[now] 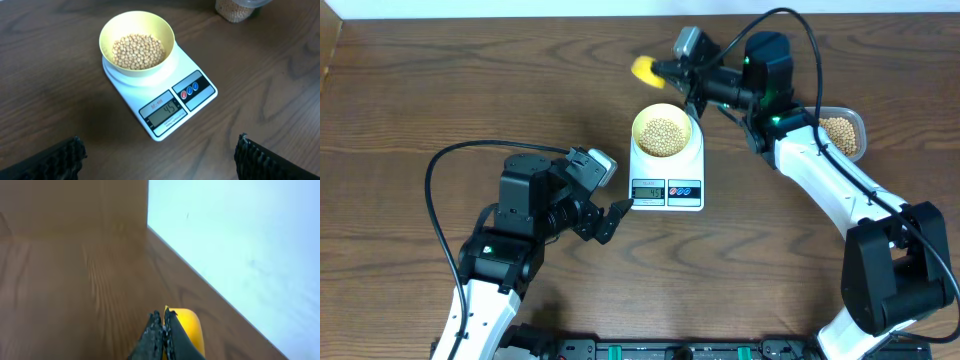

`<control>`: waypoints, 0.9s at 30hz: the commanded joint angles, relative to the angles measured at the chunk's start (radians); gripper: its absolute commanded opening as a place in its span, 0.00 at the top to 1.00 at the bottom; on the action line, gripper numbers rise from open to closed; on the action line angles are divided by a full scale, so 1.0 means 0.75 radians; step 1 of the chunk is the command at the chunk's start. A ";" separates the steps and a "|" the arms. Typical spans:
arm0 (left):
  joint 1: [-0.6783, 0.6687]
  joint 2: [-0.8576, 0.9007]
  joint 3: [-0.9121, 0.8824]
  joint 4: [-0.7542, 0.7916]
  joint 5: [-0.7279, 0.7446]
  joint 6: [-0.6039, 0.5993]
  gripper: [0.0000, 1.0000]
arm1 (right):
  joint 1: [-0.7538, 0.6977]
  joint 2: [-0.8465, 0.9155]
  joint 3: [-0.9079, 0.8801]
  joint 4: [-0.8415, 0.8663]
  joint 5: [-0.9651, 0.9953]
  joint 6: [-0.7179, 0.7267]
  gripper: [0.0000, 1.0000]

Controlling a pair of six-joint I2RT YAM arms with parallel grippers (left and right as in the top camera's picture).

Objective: Scoop item into bowl and weigh 50g on scale
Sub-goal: 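Lift the empty scoop and move it right back to the tub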

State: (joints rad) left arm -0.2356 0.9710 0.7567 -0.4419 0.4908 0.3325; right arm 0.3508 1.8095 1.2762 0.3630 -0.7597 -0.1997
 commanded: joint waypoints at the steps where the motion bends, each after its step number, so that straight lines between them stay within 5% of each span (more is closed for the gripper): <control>1: 0.007 0.003 -0.012 0.003 -0.008 -0.017 0.02 | -0.018 0.013 0.006 0.037 0.042 0.285 0.99; 8: 0.007 0.003 -0.012 0.003 -0.008 -0.017 0.02 | -0.125 0.012 0.006 0.041 0.280 0.902 0.99; 15: 0.007 0.003 -0.012 0.003 -0.008 -0.017 0.02 | -0.291 0.011 0.006 0.020 0.254 1.359 0.99; 27: 0.007 0.002 -0.012 0.003 -0.008 -0.017 0.02 | -0.525 -0.105 0.006 -0.416 0.238 1.400 0.99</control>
State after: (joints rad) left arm -0.2356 0.9710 0.7567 -0.4423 0.4911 0.3325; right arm -0.0055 1.8034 1.2758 0.1131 -0.5789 0.8490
